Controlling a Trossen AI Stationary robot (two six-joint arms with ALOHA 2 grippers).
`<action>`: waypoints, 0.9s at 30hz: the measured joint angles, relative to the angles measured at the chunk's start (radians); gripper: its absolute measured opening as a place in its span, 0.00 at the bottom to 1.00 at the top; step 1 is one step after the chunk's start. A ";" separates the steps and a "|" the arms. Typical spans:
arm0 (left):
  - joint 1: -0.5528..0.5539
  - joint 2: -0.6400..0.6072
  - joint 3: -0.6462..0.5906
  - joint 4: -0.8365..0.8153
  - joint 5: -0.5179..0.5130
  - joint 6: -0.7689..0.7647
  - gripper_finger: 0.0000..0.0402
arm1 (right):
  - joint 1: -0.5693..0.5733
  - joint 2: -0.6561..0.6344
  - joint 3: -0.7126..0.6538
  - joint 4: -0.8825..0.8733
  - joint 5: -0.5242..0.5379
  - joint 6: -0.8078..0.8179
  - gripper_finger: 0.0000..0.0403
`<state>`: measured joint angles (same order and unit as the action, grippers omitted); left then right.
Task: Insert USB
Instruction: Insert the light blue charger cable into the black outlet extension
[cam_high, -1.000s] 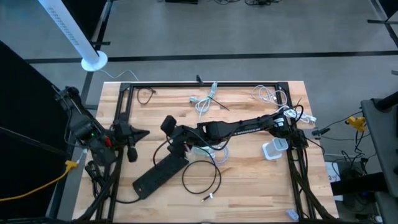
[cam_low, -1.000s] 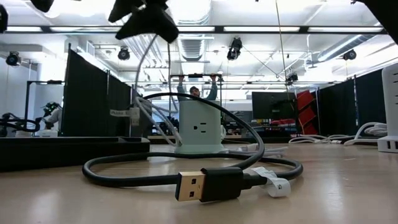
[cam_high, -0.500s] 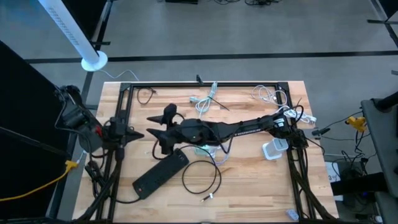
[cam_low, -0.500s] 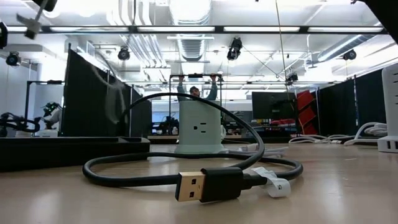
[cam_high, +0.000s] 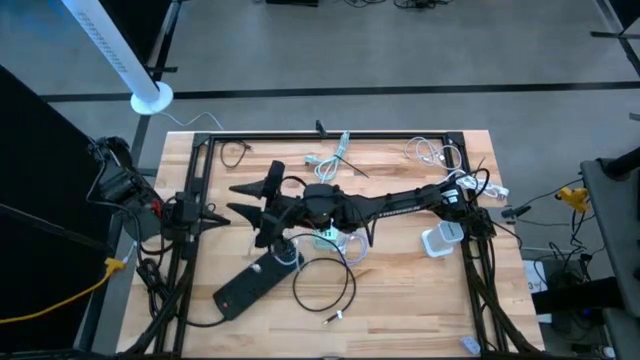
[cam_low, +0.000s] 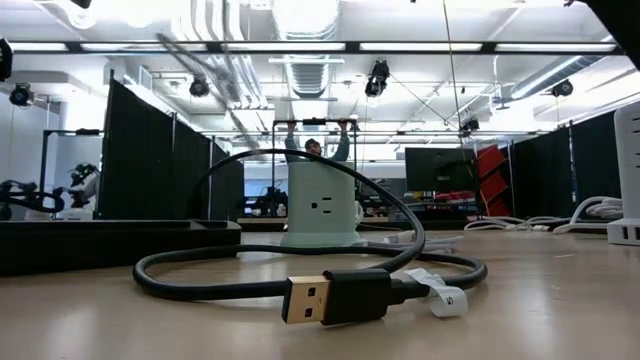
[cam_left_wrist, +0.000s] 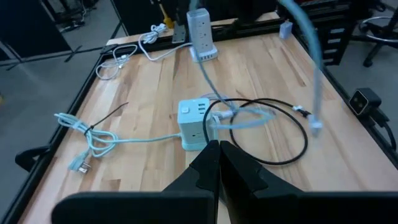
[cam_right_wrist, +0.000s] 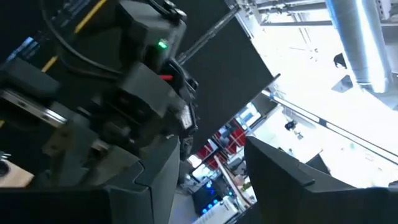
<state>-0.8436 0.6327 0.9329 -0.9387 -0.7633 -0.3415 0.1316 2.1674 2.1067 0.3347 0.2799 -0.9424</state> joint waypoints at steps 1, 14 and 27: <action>0.000 -0.001 0.000 0.000 0.005 0.003 0.00 | -0.002 0.000 0.000 -0.001 0.000 0.000 0.40; 0.000 0.000 0.000 0.023 0.079 0.087 0.00 | -0.022 0.000 0.000 -0.043 -0.281 -0.091 0.40; 0.000 -0.002 0.000 0.251 0.241 0.307 0.00 | -0.085 0.000 -0.002 0.102 -0.596 0.223 0.41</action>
<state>-0.8436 0.6304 0.9329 -0.6873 -0.5222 -0.0341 0.0468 2.1674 2.1048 0.4370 -0.3156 -0.7191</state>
